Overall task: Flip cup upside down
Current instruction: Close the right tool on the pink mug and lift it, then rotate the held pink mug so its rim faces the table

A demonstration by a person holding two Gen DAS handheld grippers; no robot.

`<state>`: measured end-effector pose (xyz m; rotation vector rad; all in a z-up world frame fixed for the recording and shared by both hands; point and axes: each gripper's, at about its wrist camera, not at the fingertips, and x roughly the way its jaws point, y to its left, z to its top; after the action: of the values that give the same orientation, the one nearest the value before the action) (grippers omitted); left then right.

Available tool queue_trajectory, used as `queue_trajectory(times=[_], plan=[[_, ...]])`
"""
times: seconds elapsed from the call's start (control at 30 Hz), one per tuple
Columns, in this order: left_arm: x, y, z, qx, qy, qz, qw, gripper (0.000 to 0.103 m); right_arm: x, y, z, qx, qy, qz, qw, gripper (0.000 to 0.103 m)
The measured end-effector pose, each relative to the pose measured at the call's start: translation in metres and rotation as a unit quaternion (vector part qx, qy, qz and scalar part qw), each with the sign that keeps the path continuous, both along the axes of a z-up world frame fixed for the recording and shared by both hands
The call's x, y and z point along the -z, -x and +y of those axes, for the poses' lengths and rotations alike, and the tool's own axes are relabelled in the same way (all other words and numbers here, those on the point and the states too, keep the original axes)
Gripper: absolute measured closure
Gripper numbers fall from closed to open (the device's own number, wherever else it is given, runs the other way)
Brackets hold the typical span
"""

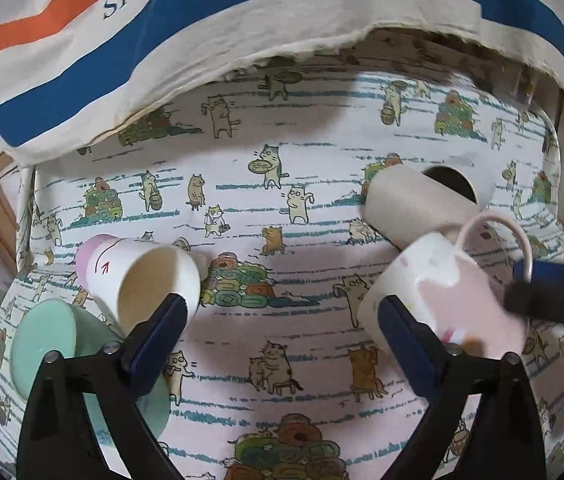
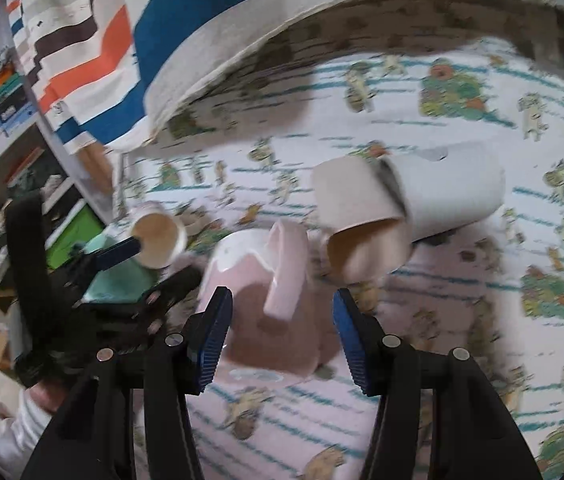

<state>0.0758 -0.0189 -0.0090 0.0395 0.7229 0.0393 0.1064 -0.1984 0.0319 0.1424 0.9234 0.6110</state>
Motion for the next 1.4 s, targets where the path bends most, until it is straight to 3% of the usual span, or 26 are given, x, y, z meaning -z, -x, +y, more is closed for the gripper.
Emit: queue_trajectory(times=[0.13, 0.3, 0.47, 0.7, 0.83, 0.9, 1.07, 1.4], plan=[[-0.002, -0.001, 0.004, -0.002, 0.025, -0.008, 0.9996, 0.020, 0.000, 0.013, 0.011, -0.025, -0.015, 0.011, 1.000, 0.058], [-0.003, -0.002, 0.003, 0.005, 0.029, -0.007, 0.9995, 0.035, -0.005, 0.029, 0.022, -0.034, 0.019, -0.021, 0.999, 0.059], [0.004, -0.008, 0.003, 0.029, 0.068, 0.017, 0.9971, 0.067, -0.002, 0.034, 0.019, -0.040, 0.023, -0.012, 0.999, 0.057], [0.002, -0.005, -0.002, 0.042, 0.070, 0.010, 0.9966, 0.067, 0.019, 0.035, 0.018, -0.040, 0.049, 0.010, 0.998, 0.056], [-0.006, 0.000, 0.002, 0.051, 0.085, -0.001, 0.9950, 0.067, 0.026, 0.038, 0.022, -0.049, 0.052, 0.011, 0.997, 0.062], [-0.009, 0.001, 0.002, 0.059, 0.093, -0.003, 0.9939, 0.065, 0.027, 0.040, 0.024, -0.056, 0.054, 0.009, 0.997, 0.063], [-0.013, 0.006, -0.004, 0.066, 0.079, -0.016, 0.9945, 0.041, 0.027, 0.045, 0.019, -0.049, 0.074, 0.012, 0.996, 0.063], [-0.007, 0.009, -0.021, 0.101, 0.062, -0.009, 0.9929, 0.041, 0.030, 0.044, -0.015, -0.007, 0.102, 0.004, 0.995, 0.062]])
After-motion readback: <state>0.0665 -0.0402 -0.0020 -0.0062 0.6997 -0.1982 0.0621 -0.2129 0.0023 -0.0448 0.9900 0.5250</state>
